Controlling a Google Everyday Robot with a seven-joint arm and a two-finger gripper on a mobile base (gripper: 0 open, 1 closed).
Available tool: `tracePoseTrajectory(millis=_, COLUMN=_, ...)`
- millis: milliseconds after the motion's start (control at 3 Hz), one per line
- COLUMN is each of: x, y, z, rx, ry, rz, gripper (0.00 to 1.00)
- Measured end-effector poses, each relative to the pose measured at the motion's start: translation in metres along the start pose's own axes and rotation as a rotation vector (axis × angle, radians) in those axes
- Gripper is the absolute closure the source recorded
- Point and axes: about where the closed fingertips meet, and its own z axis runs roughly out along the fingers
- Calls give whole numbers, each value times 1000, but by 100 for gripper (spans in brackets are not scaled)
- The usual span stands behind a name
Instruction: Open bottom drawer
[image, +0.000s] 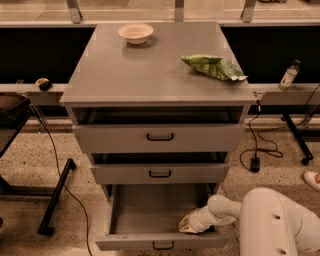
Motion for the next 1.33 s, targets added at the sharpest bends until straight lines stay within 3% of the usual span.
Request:
tracePoseTrajectory(millis=333, x=-6, y=35, z=-1, rx=-114, ry=-14, rz=-31, gripper=100)
tracePoseTrajectory(millis=667, x=-5, y=48, z=-3, rx=-156, ry=-21, rz=-31, gripper=100)
tracePoseTrajectory(millis=1333, x=-13, y=47, z=-10, rx=-160, ry=-46, rz=-41, gripper=100)
